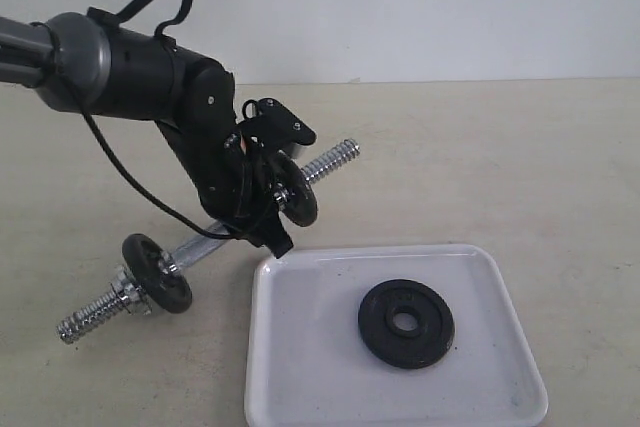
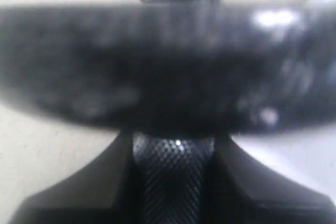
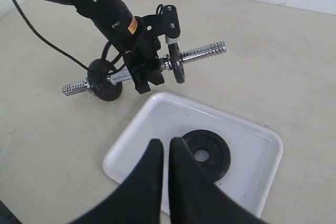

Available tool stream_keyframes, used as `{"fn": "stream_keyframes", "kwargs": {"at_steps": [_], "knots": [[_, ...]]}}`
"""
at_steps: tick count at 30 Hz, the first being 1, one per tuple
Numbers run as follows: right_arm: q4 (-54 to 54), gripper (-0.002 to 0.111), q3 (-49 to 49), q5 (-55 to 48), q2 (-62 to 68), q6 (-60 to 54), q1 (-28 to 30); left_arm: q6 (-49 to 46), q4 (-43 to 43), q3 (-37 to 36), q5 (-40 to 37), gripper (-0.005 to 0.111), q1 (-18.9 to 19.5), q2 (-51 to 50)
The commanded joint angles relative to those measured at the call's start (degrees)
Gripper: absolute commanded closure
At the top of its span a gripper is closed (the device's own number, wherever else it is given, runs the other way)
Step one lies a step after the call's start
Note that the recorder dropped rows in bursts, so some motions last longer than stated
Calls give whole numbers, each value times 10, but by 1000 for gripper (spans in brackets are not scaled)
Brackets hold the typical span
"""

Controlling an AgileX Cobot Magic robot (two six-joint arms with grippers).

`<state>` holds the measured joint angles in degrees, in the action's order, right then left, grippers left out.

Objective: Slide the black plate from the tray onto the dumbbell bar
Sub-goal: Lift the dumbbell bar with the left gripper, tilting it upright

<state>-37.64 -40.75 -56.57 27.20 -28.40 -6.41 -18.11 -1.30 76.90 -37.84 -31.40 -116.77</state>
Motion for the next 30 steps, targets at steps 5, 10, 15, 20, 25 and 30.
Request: {"fn": "stream_keyframes", "kwargs": {"at_steps": [5,10,15,20,25,30], "knots": [[6,108,3,10,2,-7,1,-19,2,-34,45,102,-2,117],[6,108,3,10,2,-4,1,-19,6,-61,65,102,-2,161],[1,108,3,12,2,-4,1,-19,6,-87,65,102,-2,194],[-17,108,15,16,15,-7,1,-19,6,-117,67,102,-2,223],[-24,108,66,22,58,-38,1,-19,6,-139,69,102,-2,258],[-69,90,75,31,116,-63,1,-17,13,-152,78,102,-2,300]]}}
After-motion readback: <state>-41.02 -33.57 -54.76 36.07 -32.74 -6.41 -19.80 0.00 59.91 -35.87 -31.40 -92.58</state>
